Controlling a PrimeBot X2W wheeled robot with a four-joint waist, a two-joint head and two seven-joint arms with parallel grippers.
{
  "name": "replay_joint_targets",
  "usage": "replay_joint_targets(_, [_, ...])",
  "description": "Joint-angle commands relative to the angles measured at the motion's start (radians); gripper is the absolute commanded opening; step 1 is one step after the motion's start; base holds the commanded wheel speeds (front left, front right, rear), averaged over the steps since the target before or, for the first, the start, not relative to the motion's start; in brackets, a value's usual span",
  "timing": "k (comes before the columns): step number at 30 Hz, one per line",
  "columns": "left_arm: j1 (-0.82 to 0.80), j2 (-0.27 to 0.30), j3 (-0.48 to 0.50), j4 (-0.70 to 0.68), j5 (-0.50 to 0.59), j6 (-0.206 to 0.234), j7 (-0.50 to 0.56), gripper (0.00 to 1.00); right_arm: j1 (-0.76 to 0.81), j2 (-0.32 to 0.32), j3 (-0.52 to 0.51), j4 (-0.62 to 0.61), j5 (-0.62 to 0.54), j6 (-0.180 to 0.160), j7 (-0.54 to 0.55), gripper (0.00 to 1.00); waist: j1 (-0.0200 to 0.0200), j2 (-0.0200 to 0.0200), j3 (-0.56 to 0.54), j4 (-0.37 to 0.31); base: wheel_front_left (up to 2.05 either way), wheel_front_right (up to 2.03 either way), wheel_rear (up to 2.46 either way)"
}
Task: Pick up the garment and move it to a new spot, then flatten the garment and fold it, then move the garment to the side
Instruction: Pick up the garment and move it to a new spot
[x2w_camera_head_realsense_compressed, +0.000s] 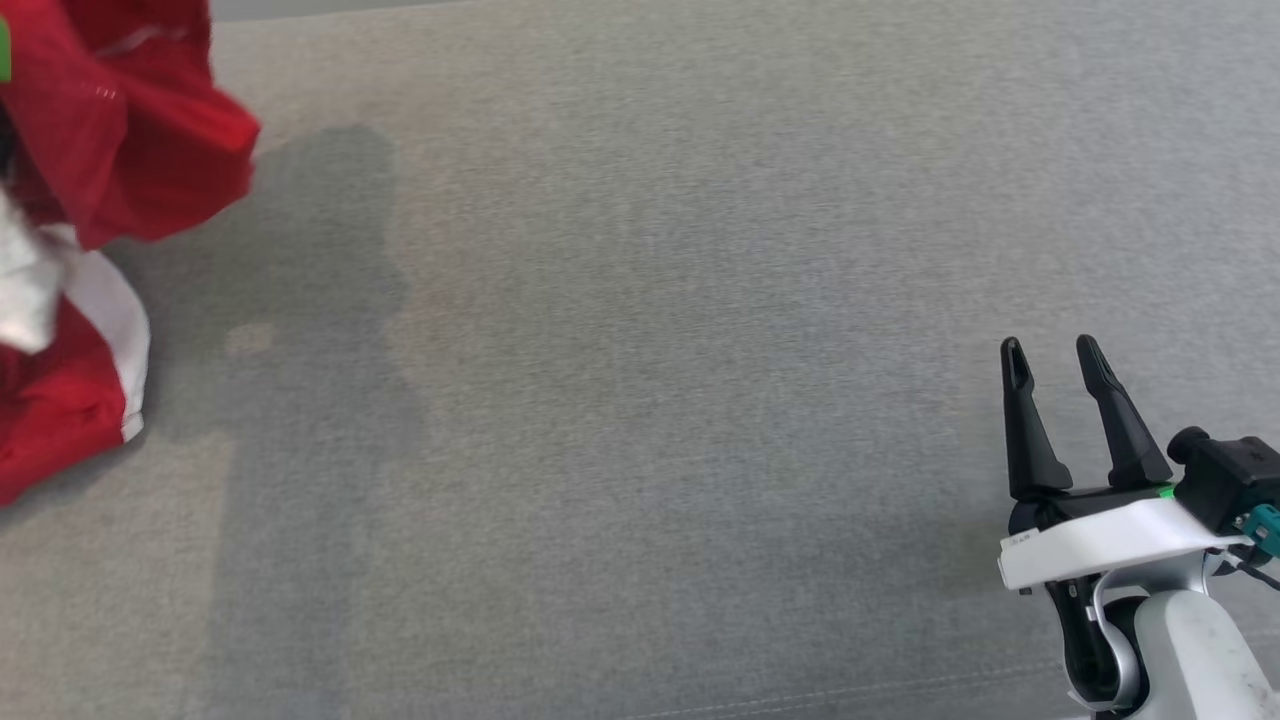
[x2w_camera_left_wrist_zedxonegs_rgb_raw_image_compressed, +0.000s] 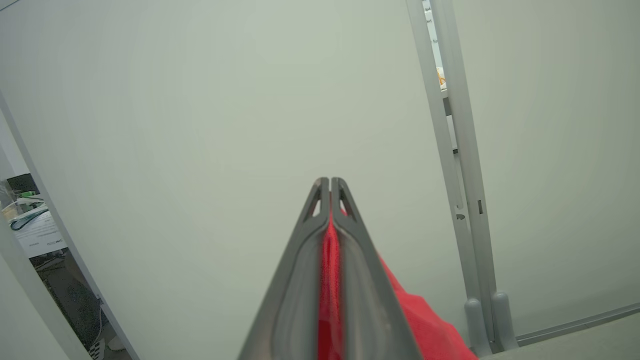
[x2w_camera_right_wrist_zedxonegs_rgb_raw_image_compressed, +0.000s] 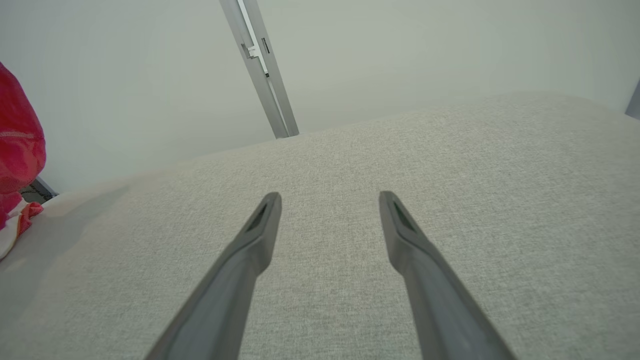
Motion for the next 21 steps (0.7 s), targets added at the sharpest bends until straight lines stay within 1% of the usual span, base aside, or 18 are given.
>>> replay_joint_targets(1, [-0.035,-0.008,-0.014,-0.021,0.015,-0.006,0.02,0.0,-0.014,0.004,0.001,0.012,0.01,0.0,-0.013,1.0,-0.0001,-0.0001,-0.012,-0.073,0.0,0.0,0.0])
replay_joint_targets(2, [-0.052,-0.009,-0.024,-0.033,0.02,-0.01,0.032,0.0,-0.02,0.009,0.005,0.021,0.012,0.0,-0.016,1.0,-0.0001,-0.0001,-0.012,-0.09,0.0,0.0,0.0])
replay_joint_targets(6, [-0.128,-0.045,-0.082,-0.056,0.031,-0.028,0.077,0.0,-0.036,0.02,0.014,0.056,0.024,0.0,-0.035,1.0,-0.0001,-0.0001,-0.004,-0.154,0.0,0.0,0.0])
replay_joint_targets(11, [-0.199,-0.132,-0.162,-0.027,0.035,-0.042,0.089,0.0,-0.06,0.034,0.026,0.098,0.044,0.0,-0.054,1.0,-0.0001,-0.0001,0.01,-0.219,0.0,0.0,0.0])
replay_joint_targets(17, [-0.228,-0.24,-0.261,0.052,0.034,-0.062,0.059,0.0,-0.08,0.043,0.035,0.131,0.053,0.0,-0.061,1.0,-0.0001,-0.0001,0.018,-0.256,0.0,0.0,0.0])
replay_joint_targets(21, [-0.176,-0.296,-0.312,0.115,0.026,-0.069,0.025,0.0,-0.089,0.045,0.03,0.132,0.054,0.0,-0.061,1.0,-0.0001,-0.0001,0.019,-0.26,0.0,0.0,0.0])
